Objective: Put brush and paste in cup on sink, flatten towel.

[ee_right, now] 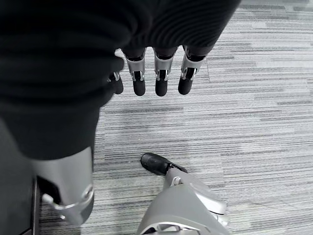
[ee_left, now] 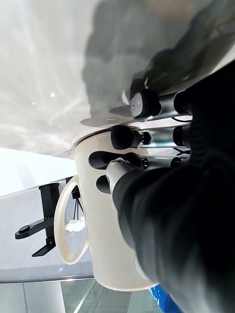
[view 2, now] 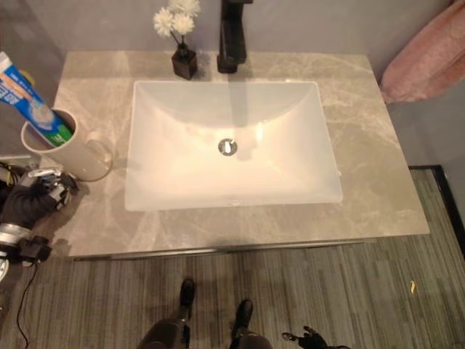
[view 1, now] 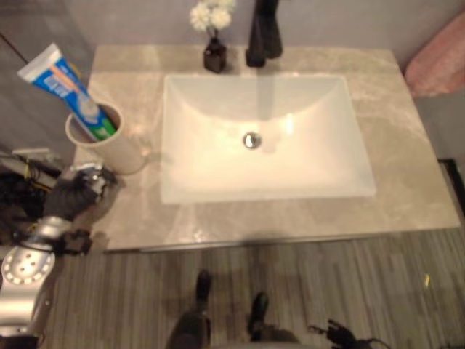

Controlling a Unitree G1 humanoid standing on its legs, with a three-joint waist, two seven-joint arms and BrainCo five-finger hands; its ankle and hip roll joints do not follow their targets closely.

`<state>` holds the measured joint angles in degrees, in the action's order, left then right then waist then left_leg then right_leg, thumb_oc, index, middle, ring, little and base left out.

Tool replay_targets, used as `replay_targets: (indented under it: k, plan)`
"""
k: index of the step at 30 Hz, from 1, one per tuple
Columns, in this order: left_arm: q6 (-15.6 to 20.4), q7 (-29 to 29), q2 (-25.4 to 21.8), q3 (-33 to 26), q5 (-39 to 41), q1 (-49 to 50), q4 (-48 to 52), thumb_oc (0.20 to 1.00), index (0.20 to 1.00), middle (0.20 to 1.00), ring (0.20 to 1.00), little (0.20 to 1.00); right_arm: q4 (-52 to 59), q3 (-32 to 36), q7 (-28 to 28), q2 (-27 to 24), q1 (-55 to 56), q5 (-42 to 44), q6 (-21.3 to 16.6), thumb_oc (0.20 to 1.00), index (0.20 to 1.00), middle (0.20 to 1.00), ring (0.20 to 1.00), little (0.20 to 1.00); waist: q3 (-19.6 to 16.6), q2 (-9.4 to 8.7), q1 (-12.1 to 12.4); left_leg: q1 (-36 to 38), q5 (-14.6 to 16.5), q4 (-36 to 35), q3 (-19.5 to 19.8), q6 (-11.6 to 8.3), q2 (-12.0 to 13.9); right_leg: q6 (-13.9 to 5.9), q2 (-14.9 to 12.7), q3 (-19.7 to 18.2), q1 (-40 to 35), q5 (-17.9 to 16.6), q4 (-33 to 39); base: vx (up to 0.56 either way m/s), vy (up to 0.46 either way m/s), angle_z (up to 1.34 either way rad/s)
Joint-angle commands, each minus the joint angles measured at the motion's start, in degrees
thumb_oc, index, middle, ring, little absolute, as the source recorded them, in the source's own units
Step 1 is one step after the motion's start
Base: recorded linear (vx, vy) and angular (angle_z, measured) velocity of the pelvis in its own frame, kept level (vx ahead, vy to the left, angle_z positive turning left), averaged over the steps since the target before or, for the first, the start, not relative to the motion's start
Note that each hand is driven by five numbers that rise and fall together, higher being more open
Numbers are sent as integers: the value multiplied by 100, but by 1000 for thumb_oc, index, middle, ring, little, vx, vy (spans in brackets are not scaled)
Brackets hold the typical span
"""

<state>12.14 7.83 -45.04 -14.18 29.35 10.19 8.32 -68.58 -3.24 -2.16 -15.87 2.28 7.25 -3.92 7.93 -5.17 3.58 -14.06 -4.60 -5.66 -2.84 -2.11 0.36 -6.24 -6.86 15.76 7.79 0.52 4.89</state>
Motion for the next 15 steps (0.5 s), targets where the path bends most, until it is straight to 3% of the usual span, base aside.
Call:
replay_targets:
  k: [1,9,15]
  plan:
    - [154,-42,-84,-177,7,153,32,200,200,200,200,200,-99,-228,71,-129,-76,135,21,1000,1000,1000,1000,1000,4,-10,-30,110,445,66,225,173,75,-375,-263,124,-115,-471,11,19,-5,-5]
    - [40,407,-205,-640,133,1073,417,200,200,200,200,200,-194,-153,-11,-139,77,65,27,1000,1000,1000,1000,1000,-58,21,89,330,476,66,207,152,120,-334,-213,137,-323,-315,11,8,-27,-5]
    - [-13,594,-212,-676,237,1331,611,200,200,200,200,200,-224,-95,0,-169,74,56,6,1000,1000,1000,1000,1000,-119,55,157,422,479,66,210,123,147,-314,-192,197,-429,-220,11,-10,-29,-2]
